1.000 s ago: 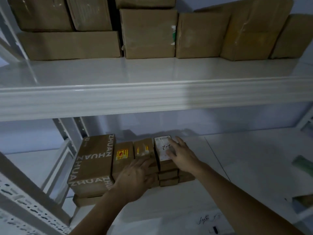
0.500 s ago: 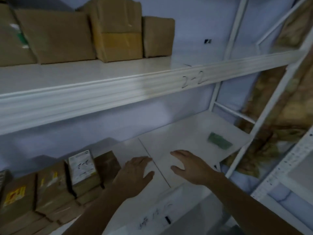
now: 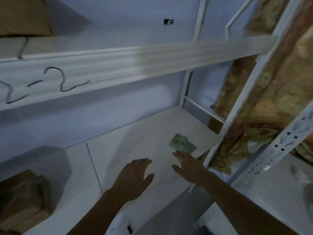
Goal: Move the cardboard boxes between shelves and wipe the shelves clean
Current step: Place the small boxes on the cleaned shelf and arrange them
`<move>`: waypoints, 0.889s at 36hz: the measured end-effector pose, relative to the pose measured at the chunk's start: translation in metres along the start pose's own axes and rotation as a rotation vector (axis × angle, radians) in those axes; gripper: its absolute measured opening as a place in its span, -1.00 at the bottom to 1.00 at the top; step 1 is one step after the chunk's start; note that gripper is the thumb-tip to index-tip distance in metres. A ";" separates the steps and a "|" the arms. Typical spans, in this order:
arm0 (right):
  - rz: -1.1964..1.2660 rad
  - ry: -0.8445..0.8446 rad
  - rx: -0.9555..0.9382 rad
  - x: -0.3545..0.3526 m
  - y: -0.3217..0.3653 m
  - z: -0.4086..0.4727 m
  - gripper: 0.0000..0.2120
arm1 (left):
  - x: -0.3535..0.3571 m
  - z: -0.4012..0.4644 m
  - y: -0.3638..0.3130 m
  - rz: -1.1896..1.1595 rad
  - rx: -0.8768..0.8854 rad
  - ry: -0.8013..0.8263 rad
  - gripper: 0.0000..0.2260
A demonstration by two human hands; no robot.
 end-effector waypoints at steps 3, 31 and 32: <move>-0.001 0.019 0.063 0.004 -0.024 0.026 -0.41 | 0.010 0.016 -0.008 0.021 0.005 -0.014 -0.30; 0.369 -0.005 -0.038 0.005 0.000 0.087 -0.75 | 0.030 -0.020 0.010 -0.031 -0.219 -0.037 -0.45; 0.398 0.028 -0.082 0.000 0.018 0.076 -0.75 | 0.023 -0.023 0.011 -0.043 -0.226 -0.057 -0.43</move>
Point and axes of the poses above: each hand's wrist, its own z-axis towards the middle knuckle, its own x-axis out of the palm, y = z × x, the point moved 1 cm from there along z, towards the middle knuckle, and after that the axes turned 7 degrees about z, right-handed, at the moved point
